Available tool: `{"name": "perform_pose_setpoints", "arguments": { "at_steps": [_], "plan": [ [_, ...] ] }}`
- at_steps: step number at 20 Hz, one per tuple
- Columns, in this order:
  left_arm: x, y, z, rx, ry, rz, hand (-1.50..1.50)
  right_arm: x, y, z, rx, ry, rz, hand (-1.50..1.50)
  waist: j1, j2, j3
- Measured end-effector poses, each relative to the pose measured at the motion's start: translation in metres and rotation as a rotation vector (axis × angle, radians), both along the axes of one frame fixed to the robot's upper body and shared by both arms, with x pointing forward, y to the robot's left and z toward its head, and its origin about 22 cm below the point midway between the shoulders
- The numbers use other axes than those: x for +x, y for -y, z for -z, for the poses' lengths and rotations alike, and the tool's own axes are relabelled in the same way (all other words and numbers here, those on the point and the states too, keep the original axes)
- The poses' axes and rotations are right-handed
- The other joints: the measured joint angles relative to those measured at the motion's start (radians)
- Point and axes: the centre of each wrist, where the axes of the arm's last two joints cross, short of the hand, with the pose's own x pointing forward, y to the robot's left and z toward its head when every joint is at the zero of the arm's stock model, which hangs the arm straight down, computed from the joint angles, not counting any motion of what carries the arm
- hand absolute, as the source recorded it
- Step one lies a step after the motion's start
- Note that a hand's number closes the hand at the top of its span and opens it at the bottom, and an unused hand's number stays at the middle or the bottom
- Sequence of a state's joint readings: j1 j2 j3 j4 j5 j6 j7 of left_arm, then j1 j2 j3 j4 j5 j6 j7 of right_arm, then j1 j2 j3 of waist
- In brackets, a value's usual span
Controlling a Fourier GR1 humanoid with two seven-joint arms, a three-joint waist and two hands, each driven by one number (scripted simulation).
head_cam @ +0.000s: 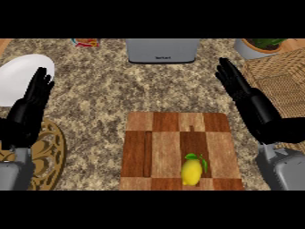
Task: Pick the lemon from the cutting board and place it in the basket
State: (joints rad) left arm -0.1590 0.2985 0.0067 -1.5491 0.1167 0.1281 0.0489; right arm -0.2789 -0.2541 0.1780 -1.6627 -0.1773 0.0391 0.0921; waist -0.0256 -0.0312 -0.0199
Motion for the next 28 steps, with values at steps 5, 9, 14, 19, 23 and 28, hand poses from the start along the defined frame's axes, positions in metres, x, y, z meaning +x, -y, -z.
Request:
{"name": "perform_pose_setpoints", "arguments": {
  "at_steps": [5,9,14,19,23,28],
  "plan": [
    [0.000,-0.007,0.011,0.059,-0.085,-0.027,0.00,-0.028,0.029,0.033,0.147,0.056,0.161,1.50,-0.012,0.022,0.017],
    [-0.003,-0.014,0.025,0.100,-0.204,-0.044,0.00,-0.048,0.021,0.043,0.248,0.295,0.175,-1.50,-0.028,0.024,0.023],
    [-0.002,-0.006,0.034,0.116,-0.267,-0.021,0.00,-0.077,-0.020,0.065,0.210,0.498,0.335,-1.50,-0.014,0.026,0.021],
    [-0.003,-0.009,0.037,0.128,-0.293,-0.028,0.00,-0.111,-0.014,0.086,-0.069,0.451,0.577,-1.50,-0.022,0.025,0.015],
    [-0.002,-0.010,0.033,0.133,-0.300,-0.038,0.00,-0.145,0.016,0.098,-0.370,0.334,0.647,-1.50,-0.030,0.026,0.010],
    [0.003,-0.007,0.028,0.134,-0.293,-0.029,0.00,-0.192,0.040,0.091,-0.651,0.124,0.532,-1.50,-0.022,0.032,0.007]
  ]
}}
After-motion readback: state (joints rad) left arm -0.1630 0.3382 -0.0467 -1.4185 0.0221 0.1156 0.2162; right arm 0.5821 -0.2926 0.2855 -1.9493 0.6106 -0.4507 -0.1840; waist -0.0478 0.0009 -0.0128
